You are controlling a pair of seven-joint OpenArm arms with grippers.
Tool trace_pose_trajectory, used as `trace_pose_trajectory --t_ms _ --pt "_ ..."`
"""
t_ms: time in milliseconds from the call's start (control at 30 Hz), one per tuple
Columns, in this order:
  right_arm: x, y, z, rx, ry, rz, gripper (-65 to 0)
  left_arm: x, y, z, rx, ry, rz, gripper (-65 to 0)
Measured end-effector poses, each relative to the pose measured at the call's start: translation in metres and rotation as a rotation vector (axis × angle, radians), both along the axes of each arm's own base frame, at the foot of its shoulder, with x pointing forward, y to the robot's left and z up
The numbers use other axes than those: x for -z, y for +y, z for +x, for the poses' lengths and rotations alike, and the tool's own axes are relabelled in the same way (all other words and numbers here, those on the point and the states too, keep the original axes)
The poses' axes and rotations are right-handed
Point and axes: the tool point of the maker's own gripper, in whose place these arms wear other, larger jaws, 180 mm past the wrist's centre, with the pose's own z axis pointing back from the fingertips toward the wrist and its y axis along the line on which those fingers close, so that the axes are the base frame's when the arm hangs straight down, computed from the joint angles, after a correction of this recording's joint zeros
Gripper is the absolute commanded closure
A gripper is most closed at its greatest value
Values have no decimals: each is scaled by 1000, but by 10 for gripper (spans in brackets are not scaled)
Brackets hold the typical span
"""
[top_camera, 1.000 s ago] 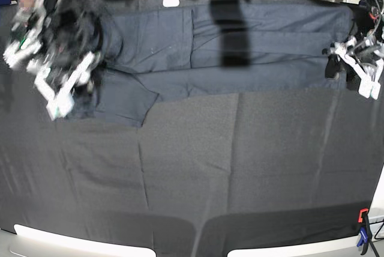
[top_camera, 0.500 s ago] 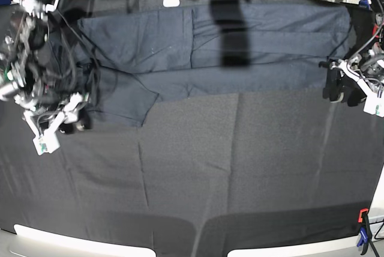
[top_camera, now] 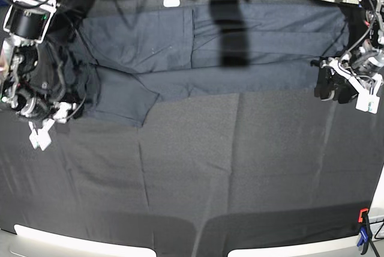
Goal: Layout the t-shirt on the table in an organized manner, then fold the t-shirt properly
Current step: 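Release the folded hem and lift the right gripper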
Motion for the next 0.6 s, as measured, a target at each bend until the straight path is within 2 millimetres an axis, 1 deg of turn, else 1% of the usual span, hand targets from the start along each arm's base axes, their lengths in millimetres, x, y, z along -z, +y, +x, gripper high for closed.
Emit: trace_pose_trajectory --t_ms 100,133,233,300,433,467,533,600 --pt "-3 5 4 -7 -15 19 -276 -3 1 2 -2 -18 -2 -311" --pt "-2 6 3 -8 -14 20 -262 -3 1 2 -2 -18 -1 -311" --pt "-1 4 1 -8 -9 14 -193 -3 1 2 -2 -17 -2 -311" --pt "-3 7 1 -12 -9 36 -150 -3 1 2 -2 -18 -2 -311" --pt "-4 11 3 -15 -17 50 -11 -3 1 2 -2 -18 -1 -311" --pt "-5 10 4 -15 -21 50 0 -3 1 2 -2 -18 -1 -311" --pt "-10 11 8 -38 -37 42 0 -3 1 2 -2 -18 -1 -311" --pt "-20 17 17 -56 -81 79 0 -3 1 2 -2 -18 -1 -311"
